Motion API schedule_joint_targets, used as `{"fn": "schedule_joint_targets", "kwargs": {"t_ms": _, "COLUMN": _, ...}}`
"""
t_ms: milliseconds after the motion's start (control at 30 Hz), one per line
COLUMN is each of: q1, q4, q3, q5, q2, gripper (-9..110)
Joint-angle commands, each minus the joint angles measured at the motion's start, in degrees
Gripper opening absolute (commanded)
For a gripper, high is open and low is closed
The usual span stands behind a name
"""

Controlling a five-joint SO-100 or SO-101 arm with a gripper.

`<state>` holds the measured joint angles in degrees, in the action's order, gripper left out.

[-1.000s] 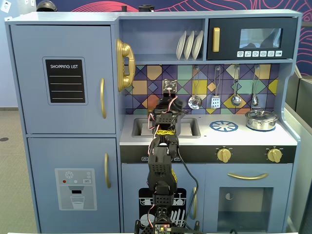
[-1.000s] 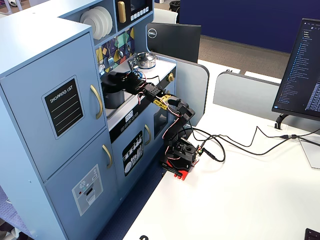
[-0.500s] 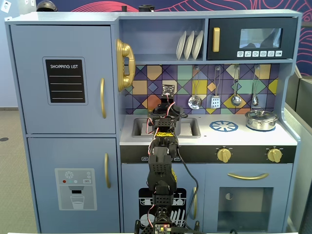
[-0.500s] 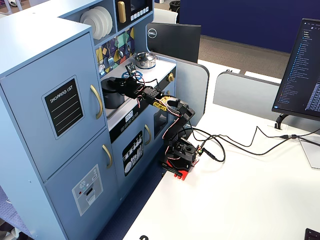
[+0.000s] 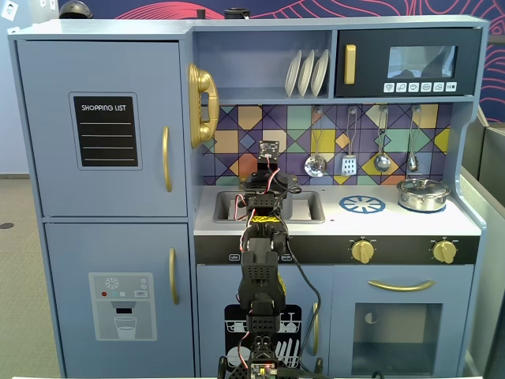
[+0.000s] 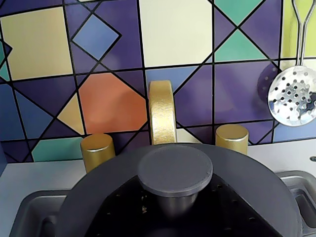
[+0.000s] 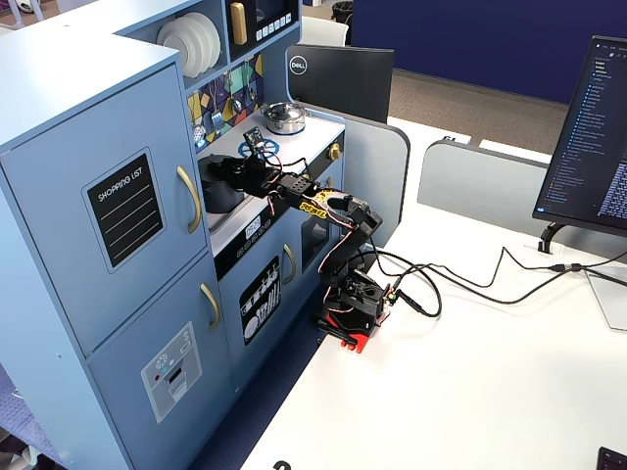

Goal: Pick up the lid from the counter and put it on the gray recipient

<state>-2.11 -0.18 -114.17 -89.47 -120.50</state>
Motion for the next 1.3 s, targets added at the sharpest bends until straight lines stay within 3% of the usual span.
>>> {"fn": "schedule_joint_targets", "kwargs": {"t_ms": 0, "q1": 0.2, "q4": -1.8, "q3": 0.2, "q5": -1.1, "q2": -2.4, "gripper": 0}}
{"fn": "schedule_joint_targets", "kwargs": {"t_ms": 400, "q1": -1.0, "q4": -1.8, "q3": -1.0, "q5": -4.1, "q2": -2.8, "gripper": 0}}
{"fn": "schedule_joint_targets", "kwargs": {"t_ms": 600, "q1": -1.8, "q4": -0.4, "q3": -0.8, "q5": -3.3, "q2": -4.1, "gripper": 30}}
{"fn": "schedule_joint_targets", "kwargs": {"t_ms": 767, "q1": -2.0, "q4": 3.7, "q3": -0.1, "q5": -2.5, "q2": -9.1, "gripper": 31}}
{"fn": "schedule_joint_targets", "kwargs": {"t_ms": 900, "q1": -1.0, "q4": 15.5, "q3": 0.4, "q5": -1.7, "q2": -18.9, "gripper": 29}}
{"fn": "schedule_joint_targets", "kwargs": {"t_ms": 1100, "q1": -0.4, "q4": 42.8, "q3": -0.6, "q5": 0.5, "q2": -36.8, "gripper": 25}}
{"fn": "schedule_joint_targets", "kwargs": {"t_ms": 1267, "q1": -0.3, "q4": 61.8, "q3": -8.7, "q5": -2.1, "q2": -44.4, "gripper": 13}}
